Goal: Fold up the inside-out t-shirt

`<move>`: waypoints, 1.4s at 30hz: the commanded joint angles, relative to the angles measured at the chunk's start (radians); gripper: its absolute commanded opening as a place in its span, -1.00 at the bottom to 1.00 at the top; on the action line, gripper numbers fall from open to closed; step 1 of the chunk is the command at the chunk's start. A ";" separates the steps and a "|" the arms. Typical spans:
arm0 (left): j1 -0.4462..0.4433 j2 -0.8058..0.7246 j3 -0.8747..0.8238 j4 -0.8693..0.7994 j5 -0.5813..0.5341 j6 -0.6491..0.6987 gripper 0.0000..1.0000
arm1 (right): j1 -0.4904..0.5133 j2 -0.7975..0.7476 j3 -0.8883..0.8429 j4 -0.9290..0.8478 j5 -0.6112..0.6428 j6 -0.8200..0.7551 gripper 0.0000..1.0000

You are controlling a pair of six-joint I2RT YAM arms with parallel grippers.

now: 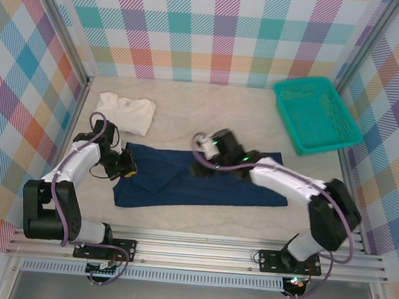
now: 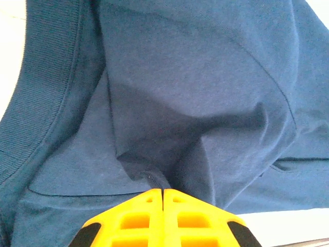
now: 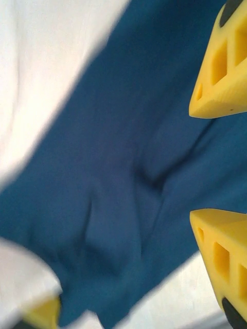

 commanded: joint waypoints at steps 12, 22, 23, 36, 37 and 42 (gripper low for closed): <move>0.018 -0.092 0.086 -0.071 0.131 -0.049 -1.00 | 0.322 0.328 0.058 0.452 0.251 -0.103 0.20; 0.018 -0.103 0.088 -0.085 0.141 -0.039 -1.00 | 0.420 0.460 0.181 0.463 0.684 -0.129 0.50; 0.018 -0.100 0.088 -0.087 0.140 -0.036 -1.00 | 0.422 0.471 0.196 0.458 0.713 -0.132 0.50; 0.018 -0.100 0.094 -0.100 0.124 -0.018 -1.00 | 0.420 0.505 0.287 0.260 0.959 -0.095 -0.11; 0.018 -0.101 0.094 -0.102 0.122 -0.017 -1.00 | 0.419 0.489 0.280 0.229 0.964 -0.075 -0.14; 0.018 -0.101 0.093 -0.104 0.117 -0.010 -1.00 | 0.419 0.425 0.251 0.107 0.983 -0.001 -0.33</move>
